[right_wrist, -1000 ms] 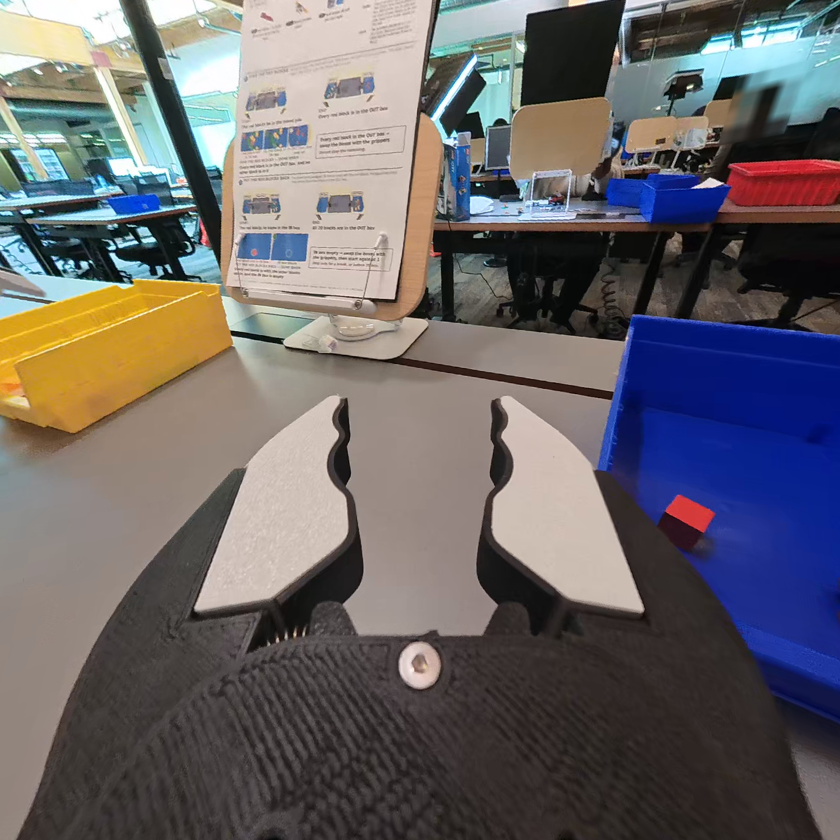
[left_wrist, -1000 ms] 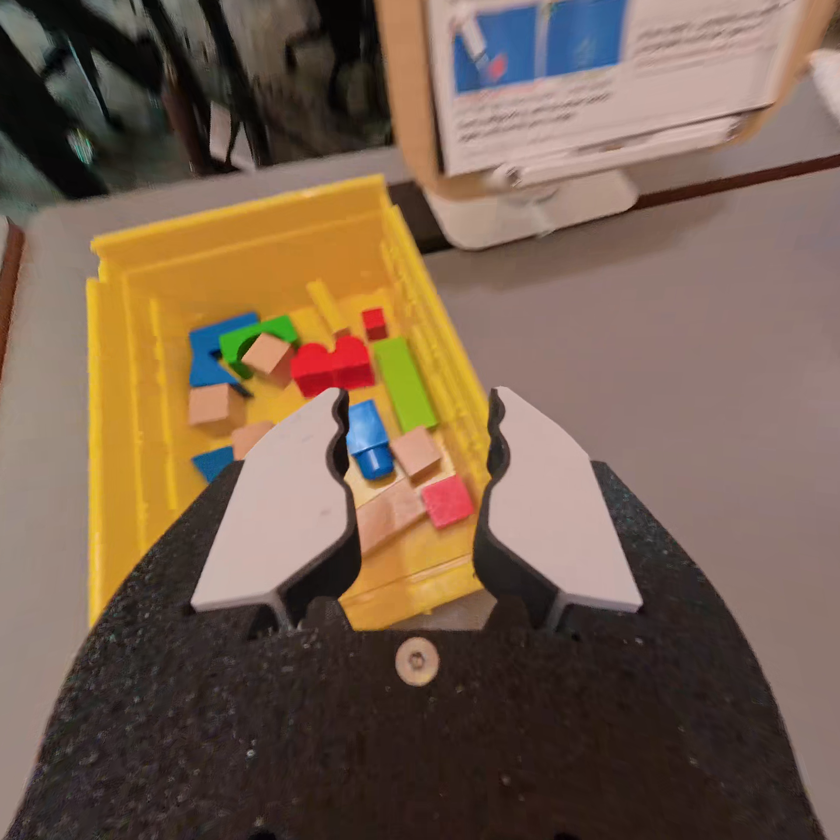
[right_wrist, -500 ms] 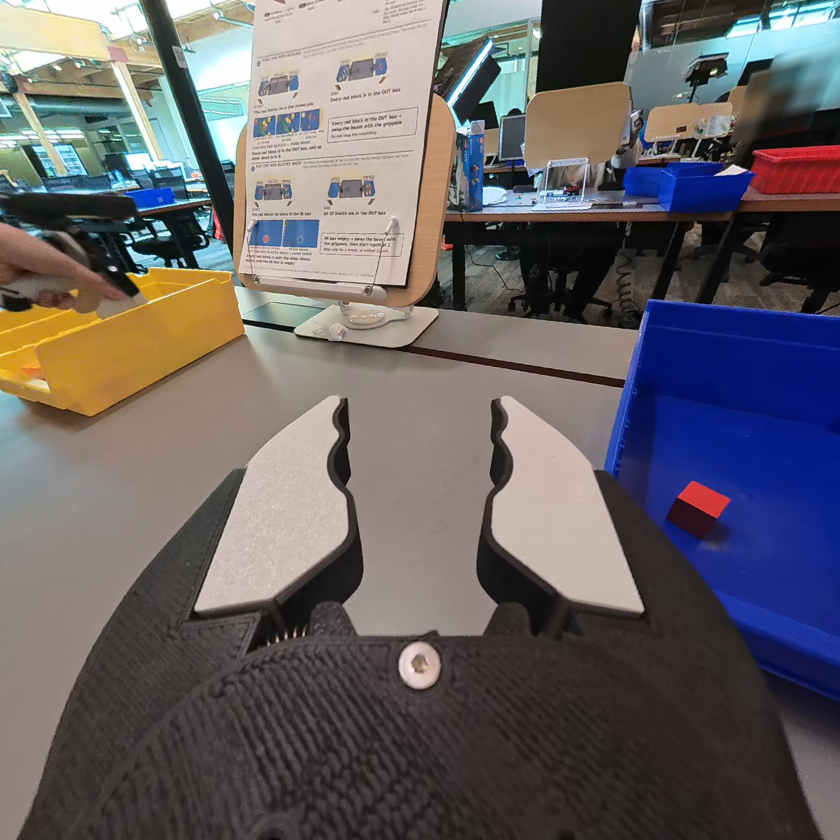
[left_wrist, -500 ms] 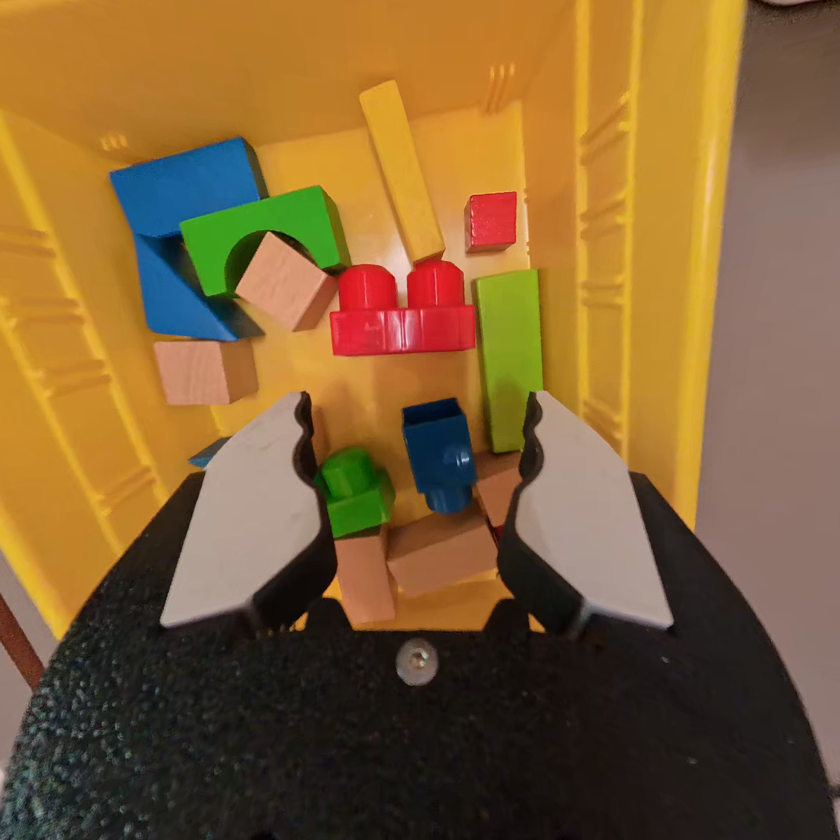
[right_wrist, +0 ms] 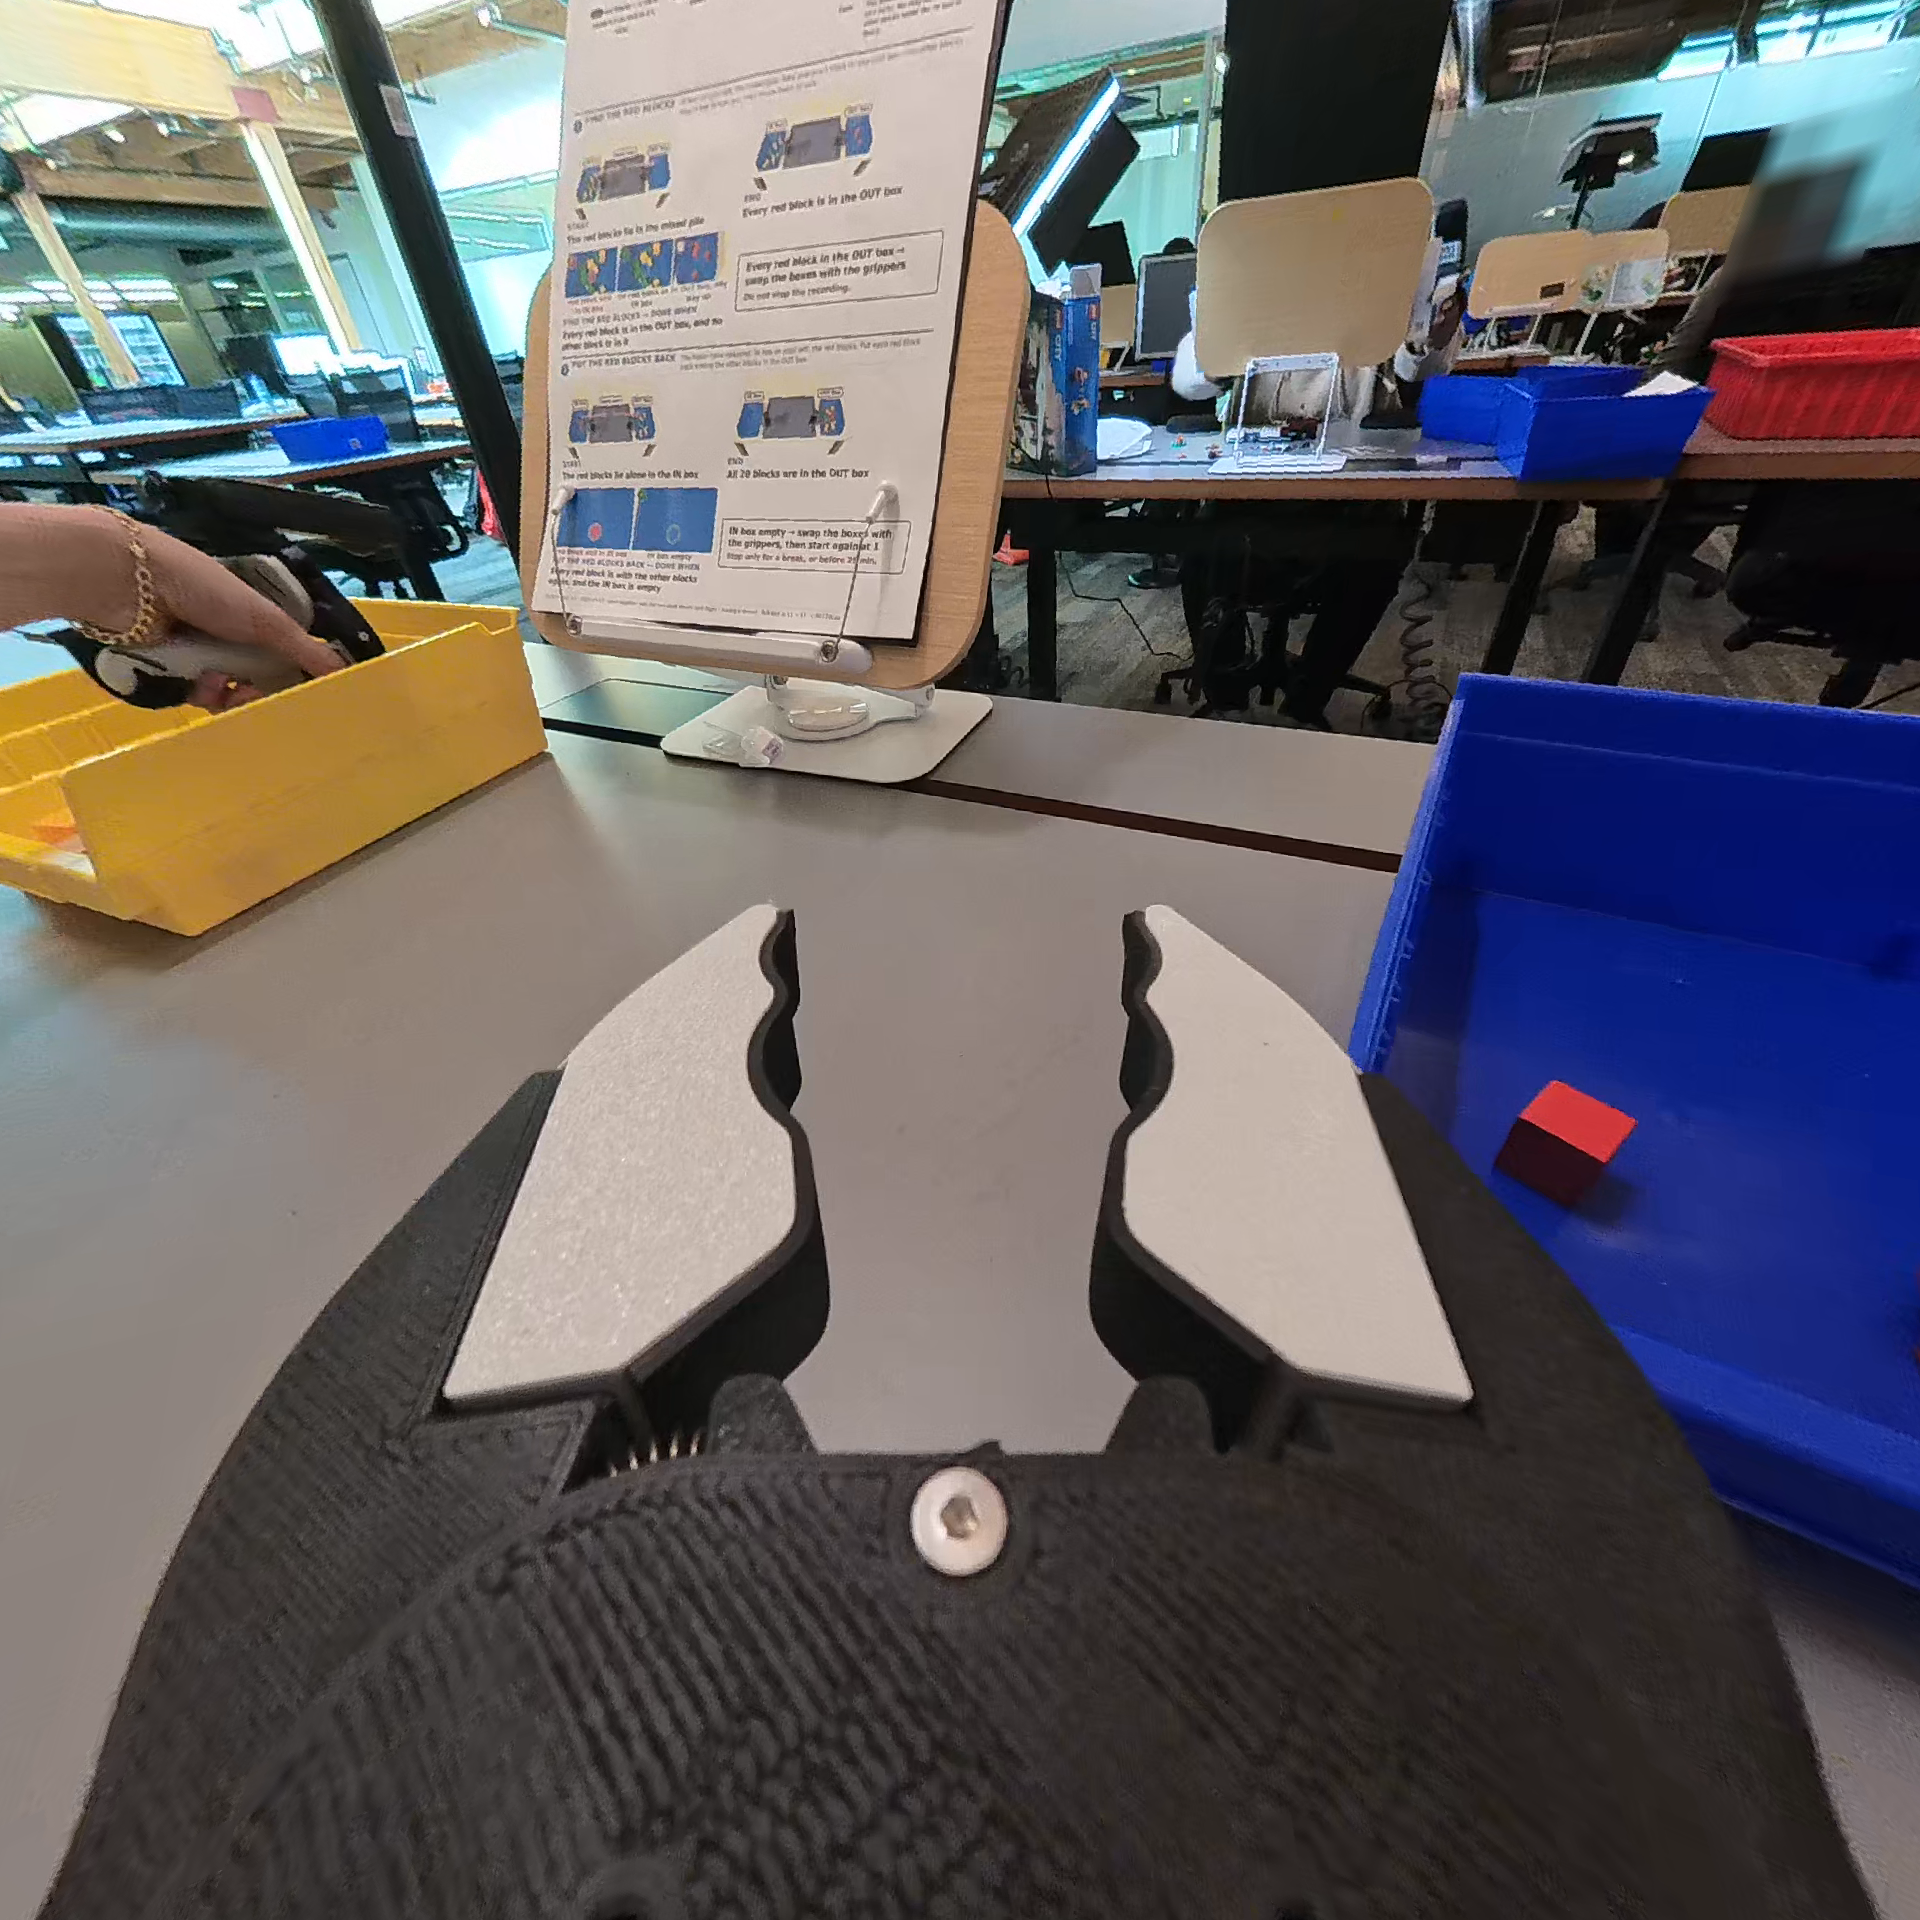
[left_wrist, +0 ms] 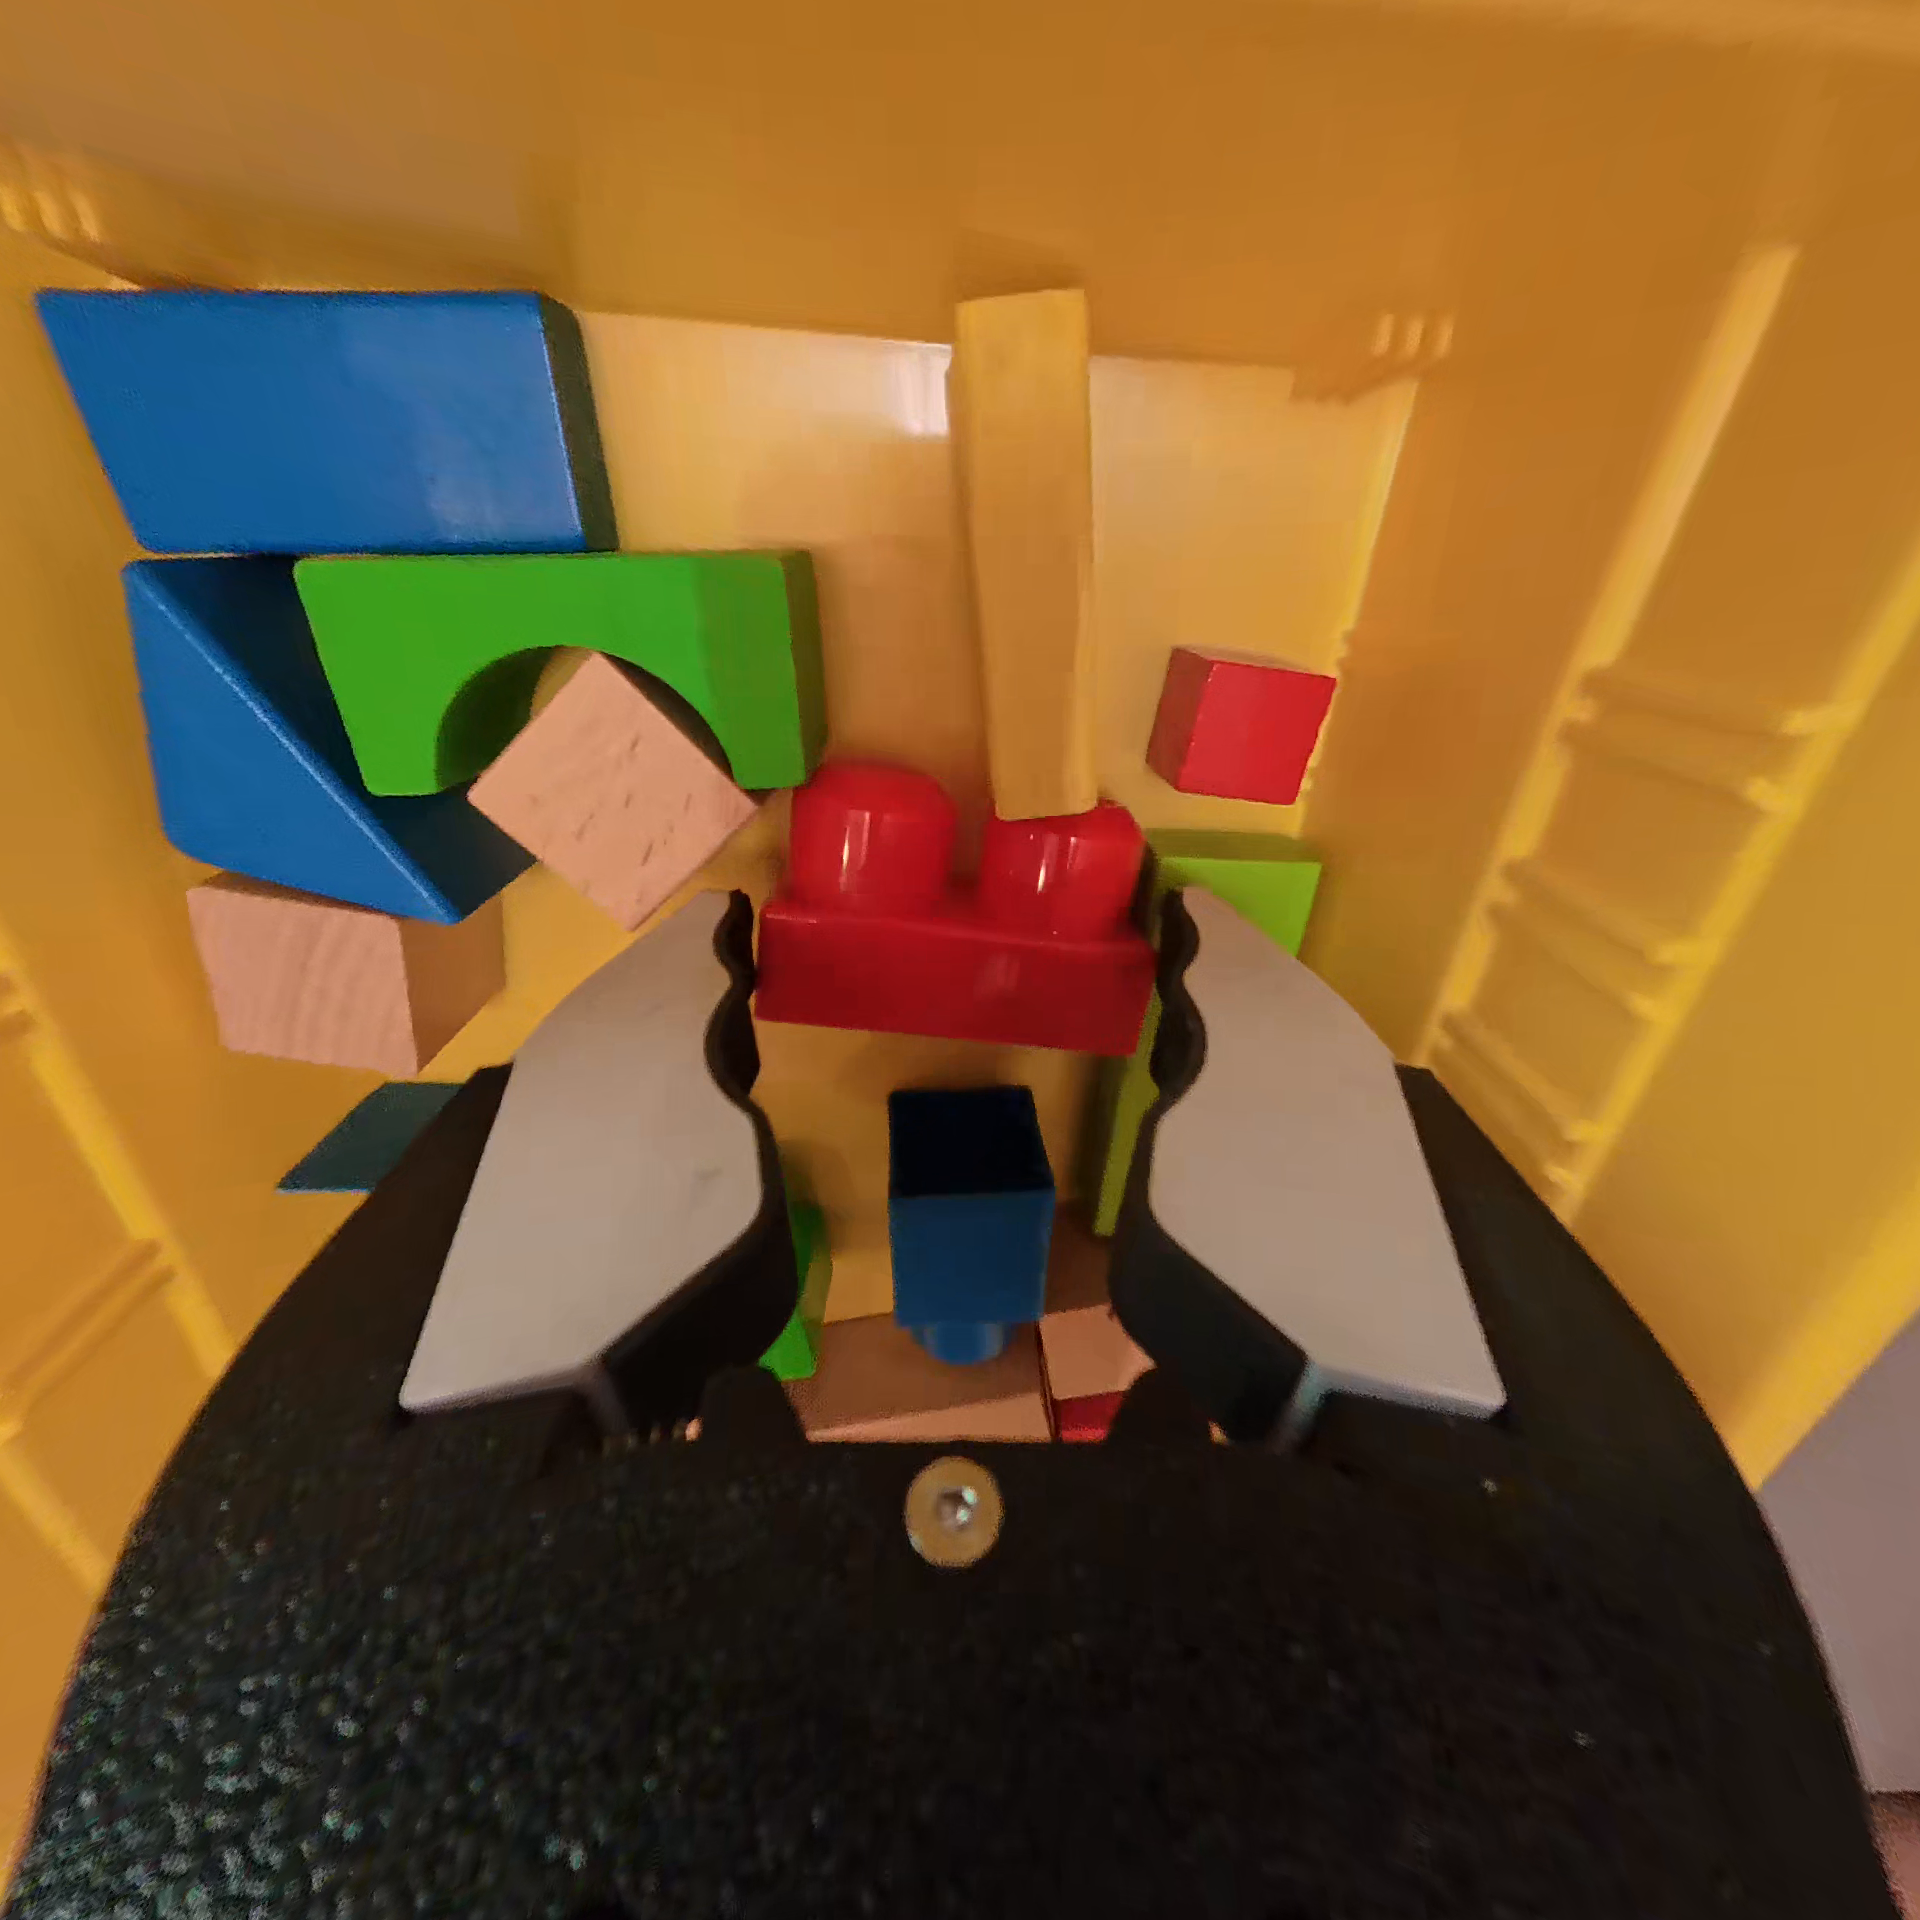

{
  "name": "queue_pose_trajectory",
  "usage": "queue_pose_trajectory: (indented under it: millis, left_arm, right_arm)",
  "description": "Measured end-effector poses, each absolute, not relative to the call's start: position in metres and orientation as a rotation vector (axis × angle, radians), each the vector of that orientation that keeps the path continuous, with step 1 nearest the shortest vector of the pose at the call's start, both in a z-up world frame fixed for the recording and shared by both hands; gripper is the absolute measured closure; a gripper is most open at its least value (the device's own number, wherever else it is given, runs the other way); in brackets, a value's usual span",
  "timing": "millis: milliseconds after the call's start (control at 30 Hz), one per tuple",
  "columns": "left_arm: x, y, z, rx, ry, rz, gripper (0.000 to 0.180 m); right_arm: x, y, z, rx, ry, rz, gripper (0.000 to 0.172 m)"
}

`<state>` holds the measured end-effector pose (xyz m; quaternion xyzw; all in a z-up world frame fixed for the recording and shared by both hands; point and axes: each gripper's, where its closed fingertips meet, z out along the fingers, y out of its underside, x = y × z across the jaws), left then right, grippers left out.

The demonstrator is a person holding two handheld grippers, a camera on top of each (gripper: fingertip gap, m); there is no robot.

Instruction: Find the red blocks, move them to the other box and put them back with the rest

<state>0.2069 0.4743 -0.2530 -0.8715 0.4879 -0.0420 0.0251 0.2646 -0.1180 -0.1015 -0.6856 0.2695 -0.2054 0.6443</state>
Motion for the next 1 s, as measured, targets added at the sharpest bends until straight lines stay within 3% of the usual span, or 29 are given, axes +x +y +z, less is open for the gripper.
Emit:
queue_pose_trajectory:
  millis: [667, 800, 1000]
  left_arm:
    - [0.189, 0.476, -0.253, -2.676, 1.595, -0.123, 0.105]
    - [0.202, 0.484, -0.21, -2.482, 1.618, -0.356, 0.105]
    - [0.212, 0.446, -0.092, -1.85, 1.672, -0.95, 0.105]
  right_arm:
    - [0.264, -0.112, -0.11, -1.584, 0.615, -0.425, 0.111]
    - [0.264, -0.114, -0.111, -1.581, 0.625, -0.411, 0.111]
    - [0.258, -0.098, -0.108, -1.523, 0.61, -0.297, 0.105]
